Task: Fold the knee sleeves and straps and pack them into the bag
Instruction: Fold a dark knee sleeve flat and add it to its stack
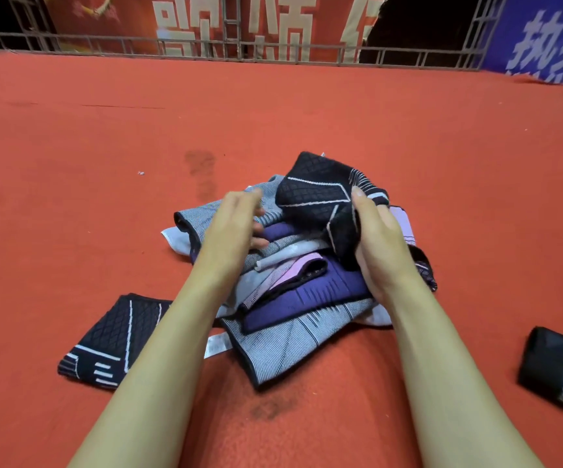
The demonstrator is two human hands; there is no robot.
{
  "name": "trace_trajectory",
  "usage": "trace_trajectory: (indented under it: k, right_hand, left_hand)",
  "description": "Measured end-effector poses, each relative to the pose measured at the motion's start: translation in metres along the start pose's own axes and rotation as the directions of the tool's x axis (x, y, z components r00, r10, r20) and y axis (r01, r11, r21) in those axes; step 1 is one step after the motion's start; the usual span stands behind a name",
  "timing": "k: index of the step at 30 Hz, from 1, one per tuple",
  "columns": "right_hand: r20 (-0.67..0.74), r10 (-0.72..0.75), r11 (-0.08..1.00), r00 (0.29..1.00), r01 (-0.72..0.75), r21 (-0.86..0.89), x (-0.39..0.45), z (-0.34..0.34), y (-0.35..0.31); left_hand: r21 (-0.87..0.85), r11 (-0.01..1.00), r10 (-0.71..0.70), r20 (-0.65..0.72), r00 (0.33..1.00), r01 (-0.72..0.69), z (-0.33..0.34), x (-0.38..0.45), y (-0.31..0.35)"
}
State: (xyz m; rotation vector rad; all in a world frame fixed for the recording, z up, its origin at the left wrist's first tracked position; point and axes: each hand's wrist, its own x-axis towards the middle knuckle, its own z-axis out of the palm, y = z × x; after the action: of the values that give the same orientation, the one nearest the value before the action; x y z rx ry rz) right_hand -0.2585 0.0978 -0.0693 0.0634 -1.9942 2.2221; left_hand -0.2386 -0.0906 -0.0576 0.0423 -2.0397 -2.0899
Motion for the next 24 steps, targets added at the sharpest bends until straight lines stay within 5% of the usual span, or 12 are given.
trace_trajectory:
  k: [4,7,11,15,19,22,24]
  right_hand:
    - [0.098,-0.029,0.999,0.995,0.032,-0.024,0.0,-0.003,0.007]
    - [0.118,-0.037,0.998,0.992,0.043,-0.044,0.002,-0.006,0.008]
    - [0.11,-0.039,0.978,0.993,0.06,-0.197,0.005,-0.002,0.01]
    - [-0.038,-0.082,0.959,0.996,0.069,-0.274,0.001,-0.007,0.015]
    - [-0.171,-0.011,0.995,0.985,0.029,0.099,0.006,-0.017,0.027]
    - [-0.234,0.098,0.875,0.967,0.028,0.483,0.006,-0.019,0.026]
    - [-0.3,0.102,0.828,0.948,0.086,0.554,0.005,-0.019,0.025]
  left_hand:
    - [0.247,0.963,0.078,0.113,0.991,-0.104,0.013,-0.009,-0.022]
    - [0.156,0.98,0.118,0.018,0.993,-0.12,0.009,-0.003,-0.025]
    - [0.08,0.987,0.129,0.109,0.986,-0.138,0.009,-0.004,-0.028]
    - [-0.219,0.975,-0.038,-0.053,0.998,0.026,0.008,-0.004,-0.033]
    - [-0.411,0.906,-0.167,-0.129,0.978,0.1,0.003,-0.003,-0.03]
    - [-0.465,0.88,-0.186,-0.137,0.973,0.103,0.005,-0.006,-0.027]
    - [-0.525,0.846,-0.204,-0.146,0.968,0.099,0.004,-0.005,-0.025]
